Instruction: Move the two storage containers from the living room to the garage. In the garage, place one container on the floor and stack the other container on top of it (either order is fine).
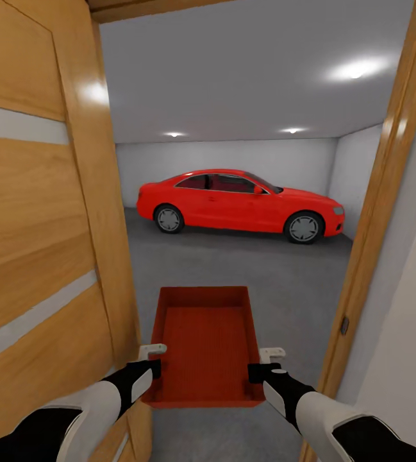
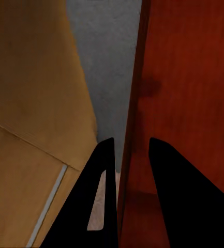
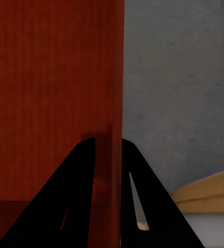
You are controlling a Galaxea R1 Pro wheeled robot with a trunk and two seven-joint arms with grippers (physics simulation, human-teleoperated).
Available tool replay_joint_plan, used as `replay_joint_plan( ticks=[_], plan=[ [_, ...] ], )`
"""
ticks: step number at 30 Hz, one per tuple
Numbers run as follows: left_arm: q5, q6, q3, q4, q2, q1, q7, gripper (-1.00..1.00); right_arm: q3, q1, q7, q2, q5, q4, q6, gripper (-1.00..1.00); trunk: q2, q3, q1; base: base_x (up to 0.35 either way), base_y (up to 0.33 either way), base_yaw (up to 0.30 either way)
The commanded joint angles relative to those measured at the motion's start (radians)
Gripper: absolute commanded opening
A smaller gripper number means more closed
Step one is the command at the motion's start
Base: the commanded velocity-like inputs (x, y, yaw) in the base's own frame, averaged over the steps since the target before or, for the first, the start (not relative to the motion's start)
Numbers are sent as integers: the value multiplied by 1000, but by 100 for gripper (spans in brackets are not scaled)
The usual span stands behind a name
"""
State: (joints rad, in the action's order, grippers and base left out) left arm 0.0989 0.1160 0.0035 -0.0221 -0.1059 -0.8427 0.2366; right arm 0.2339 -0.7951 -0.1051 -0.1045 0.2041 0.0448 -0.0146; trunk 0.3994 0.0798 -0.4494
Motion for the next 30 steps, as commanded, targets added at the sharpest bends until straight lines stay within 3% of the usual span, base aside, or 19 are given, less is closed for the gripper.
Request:
replay_joint_plan(
  ticks=[1, 9, 30],
  plan=[
    [-7, -6, 18, -6, 6, 0, 12, -100, -4, 0, -5, 0, 15, -3, 0, -100, 1, 0, -1, 201, 176, -225],
    [-7, -6, 18, -6, 6, 0, 12, -100, -4, 0, -5, 0, 15, -3, 0, -100, 1, 0, -1, 175, 155, -225],
    [-7, -6, 18, -7, 6, 0, 12, -100, -4, 0, -5, -1, 15, -3, -1, -100, 1, 0, -1, 4, 4, -221]
  ],
)
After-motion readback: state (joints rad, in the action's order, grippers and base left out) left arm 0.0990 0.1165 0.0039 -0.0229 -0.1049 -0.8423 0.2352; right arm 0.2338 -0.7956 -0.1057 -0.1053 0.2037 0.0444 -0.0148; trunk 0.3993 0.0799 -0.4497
